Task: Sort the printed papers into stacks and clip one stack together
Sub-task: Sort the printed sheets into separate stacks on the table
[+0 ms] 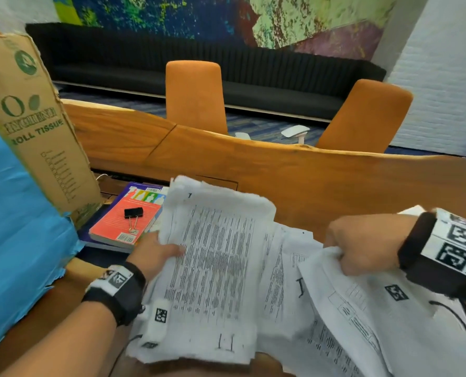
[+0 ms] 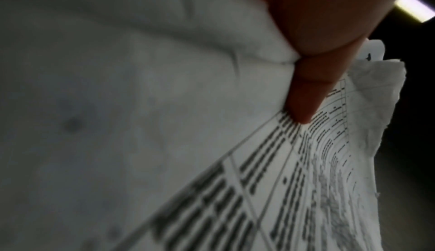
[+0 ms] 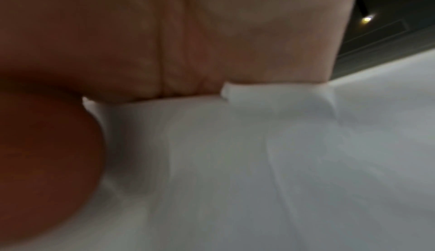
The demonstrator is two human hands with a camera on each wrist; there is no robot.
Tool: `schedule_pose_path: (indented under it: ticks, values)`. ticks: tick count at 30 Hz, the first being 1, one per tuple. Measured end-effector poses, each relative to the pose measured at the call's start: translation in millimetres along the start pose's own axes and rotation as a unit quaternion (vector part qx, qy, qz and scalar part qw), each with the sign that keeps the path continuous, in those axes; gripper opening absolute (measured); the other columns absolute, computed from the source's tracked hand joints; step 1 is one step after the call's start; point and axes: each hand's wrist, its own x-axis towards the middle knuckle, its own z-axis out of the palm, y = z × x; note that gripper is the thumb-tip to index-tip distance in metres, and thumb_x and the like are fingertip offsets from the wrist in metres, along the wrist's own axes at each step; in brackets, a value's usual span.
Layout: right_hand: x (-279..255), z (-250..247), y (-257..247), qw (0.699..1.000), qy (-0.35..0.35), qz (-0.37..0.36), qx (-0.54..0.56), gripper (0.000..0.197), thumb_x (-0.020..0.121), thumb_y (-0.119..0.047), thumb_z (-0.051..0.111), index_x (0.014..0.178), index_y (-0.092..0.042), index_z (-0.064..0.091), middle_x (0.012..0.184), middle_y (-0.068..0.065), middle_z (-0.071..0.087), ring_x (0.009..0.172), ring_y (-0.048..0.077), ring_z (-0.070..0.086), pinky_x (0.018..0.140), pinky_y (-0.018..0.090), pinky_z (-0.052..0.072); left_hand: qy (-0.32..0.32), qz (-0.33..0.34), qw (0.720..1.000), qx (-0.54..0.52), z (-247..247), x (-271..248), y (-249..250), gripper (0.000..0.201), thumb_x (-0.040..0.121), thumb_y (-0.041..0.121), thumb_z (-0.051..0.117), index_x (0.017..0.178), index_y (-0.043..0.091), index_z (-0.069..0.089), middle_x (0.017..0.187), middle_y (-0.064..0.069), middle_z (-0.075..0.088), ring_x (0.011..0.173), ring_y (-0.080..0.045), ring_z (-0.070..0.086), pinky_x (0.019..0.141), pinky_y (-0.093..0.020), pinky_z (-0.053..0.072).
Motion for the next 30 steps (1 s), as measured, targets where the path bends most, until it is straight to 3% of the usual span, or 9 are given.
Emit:
schedule_pose_path:
  ticks: [4, 8, 12, 17, 19, 21, 24, 27, 30]
  values:
    - [-5, -7, -9, 0.999, 0.016, -0.040, -0.001, 0.012, 0.066, -0.014, 0.053, 0.055, -0.014, 0.049, 0.055, 0.002, 0.050, 0.053, 0.017, 0.045, 0.048, 0.033, 0.037, 0.059, 0.058, 0.997, -0.006, -28, 13, 41, 0.021, 0.081, 0.010, 0.072, 0.097, 0.023, 0.068, 0.090, -0.006, 0.076, 0.084, -0.029, 0.073, 0.081, -0.052, 0.056]
    - [6, -10, -23, 0.990, 0.075, -0.112, 0.048, 0.017, 0.074, -0.015, 0.056, 0.065, -0.030, 0.060, 0.071, -0.007, 0.064, 0.068, 0.012, 0.059, 0.062, 0.035, 0.052, 0.083, 0.139, 0.987, 0.020, -34, 14, 73, 0.019, 0.082, 0.006, 0.071, 0.087, 0.025, 0.069, 0.077, 0.003, 0.076, 0.080, -0.025, 0.073, 0.077, -0.042, 0.057]
    - [32, -20, -33, 0.959, 0.225, -0.146, 0.091, 0.022, 0.082, -0.015, 0.056, 0.072, -0.034, 0.052, 0.079, -0.013, 0.059, 0.075, 0.007, 0.054, 0.065, 0.029, 0.042, 0.009, 0.176, 0.984, 0.028, -8, 1, 88, 0.023, 0.083, 0.001, 0.068, 0.090, 0.023, 0.070, 0.077, 0.009, 0.077, 0.074, -0.013, 0.074, 0.071, -0.035, 0.057]
    - [60, -32, -30, 0.873, 0.466, -0.138, 0.038, 0.018, 0.075, -0.024, 0.068, 0.090, -0.015, 0.072, 0.137, 0.008, 0.051, 0.123, 0.030, 0.046, 0.101, 0.046, 0.038, -0.049, 0.223, 0.973, 0.016, 30, -10, 75, 0.019, 0.070, 0.013, 0.074, 0.088, 0.006, 0.074, 0.080, -0.001, 0.077, 0.074, -0.013, 0.072, 0.067, -0.030, 0.057]
    - [66, -33, -30, 0.867, 0.466, -0.149, 0.089, 0.011, 0.076, -0.024, 0.067, 0.083, -0.016, 0.068, 0.122, 0.007, 0.057, 0.110, 0.029, 0.053, 0.094, 0.042, 0.044, -0.068, 0.222, 0.973, 0.003, 39, -18, 71, 0.010, 0.078, -0.002, 0.072, 0.088, 0.000, 0.071, 0.077, -0.004, 0.077, 0.071, -0.013, 0.072, 0.061, -0.024, 0.056]
    - [73, -32, -27, 0.885, 0.428, -0.135, 0.124, 0.014, 0.077, -0.027, 0.064, 0.070, -0.026, 0.052, 0.089, -0.003, 0.055, 0.082, 0.023, 0.054, 0.071, 0.035, 0.046, -0.080, 0.216, 0.973, 0.001, 46, -21, 67, 0.013, 0.084, -0.008, 0.063, 0.091, -0.001, 0.071, 0.079, -0.002, 0.077, 0.073, -0.013, 0.073, 0.062, -0.022, 0.054]
    - [78, -27, -25, 0.906, 0.391, -0.124, 0.107, 0.029, 0.079, -0.028, 0.062, 0.062, -0.029, 0.039, 0.076, -0.006, 0.051, 0.070, 0.018, 0.052, 0.059, 0.031, 0.040, -0.089, 0.175, 0.979, -0.061, 48, -24, 58, 0.023, 0.093, 0.023, 0.056, 0.099, 0.006, 0.071, 0.083, 0.004, 0.078, 0.079, -0.008, 0.073, 0.072, -0.023, 0.055]
    - [83, -16, -24, 0.910, 0.380, -0.115, 0.119, 0.030, 0.079, -0.027, 0.061, 0.060, -0.029, 0.038, 0.074, -0.006, 0.052, 0.067, 0.018, 0.053, 0.057, 0.032, 0.042, -0.121, 0.151, 0.980, -0.052, 55, -24, 39, 0.059, 0.071, 0.056, 0.071, 0.115, 0.016, 0.064, 0.105, 0.000, 0.075, 0.095, -0.014, 0.072, 0.085, -0.036, 0.057]
    - [92, -6, -27, 0.907, 0.384, -0.105, 0.134, 0.027, 0.077, -0.028, 0.059, 0.060, -0.029, 0.039, 0.072, -0.008, 0.052, 0.067, 0.019, 0.054, 0.058, 0.033, 0.044, -0.052, 0.150, 0.987, 0.028, 79, -25, 17, 0.048, 0.066, 0.016, 0.087, 0.106, 0.026, 0.062, 0.095, 0.006, 0.075, 0.089, -0.008, 0.071, 0.075, -0.027, 0.057]
